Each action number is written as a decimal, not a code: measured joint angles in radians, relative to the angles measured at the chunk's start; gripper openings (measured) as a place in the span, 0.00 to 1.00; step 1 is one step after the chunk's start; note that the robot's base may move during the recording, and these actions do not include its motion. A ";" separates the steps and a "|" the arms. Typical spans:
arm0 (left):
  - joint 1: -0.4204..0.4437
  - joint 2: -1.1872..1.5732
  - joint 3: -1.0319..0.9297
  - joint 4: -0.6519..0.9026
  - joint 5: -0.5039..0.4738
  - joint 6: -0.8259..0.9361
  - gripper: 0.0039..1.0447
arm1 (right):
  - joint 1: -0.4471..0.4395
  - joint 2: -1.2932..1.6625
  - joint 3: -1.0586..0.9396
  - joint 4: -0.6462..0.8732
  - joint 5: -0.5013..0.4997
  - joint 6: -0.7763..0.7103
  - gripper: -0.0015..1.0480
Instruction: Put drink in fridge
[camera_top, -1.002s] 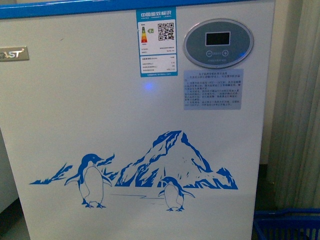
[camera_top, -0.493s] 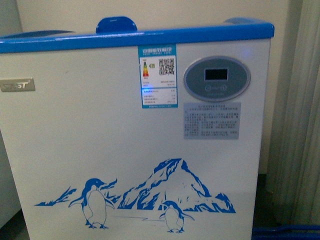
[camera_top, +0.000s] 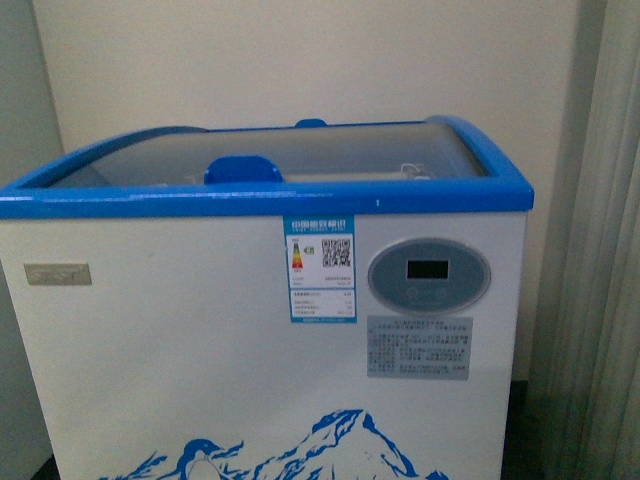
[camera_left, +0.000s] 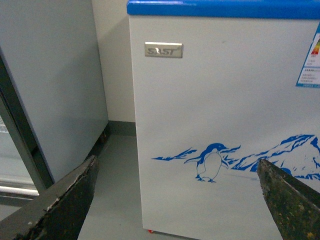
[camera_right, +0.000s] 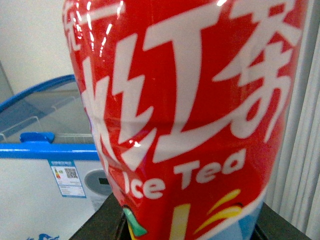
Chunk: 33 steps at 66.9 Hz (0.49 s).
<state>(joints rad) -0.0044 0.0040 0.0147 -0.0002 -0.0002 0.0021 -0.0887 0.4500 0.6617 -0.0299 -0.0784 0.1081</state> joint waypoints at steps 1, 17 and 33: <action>0.000 0.000 0.000 0.000 0.000 0.000 0.92 | 0.000 0.000 0.000 0.000 0.000 0.000 0.35; 0.000 0.000 0.000 0.000 0.000 0.000 0.92 | 0.000 0.000 0.000 0.000 0.000 0.000 0.35; 0.002 0.109 0.065 -0.140 0.032 -0.135 0.92 | 0.000 -0.001 0.001 0.000 0.000 0.000 0.35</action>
<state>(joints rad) -0.0025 0.1131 0.0799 -0.1406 0.0319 -0.1326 -0.0887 0.4492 0.6628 -0.0299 -0.0780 0.1081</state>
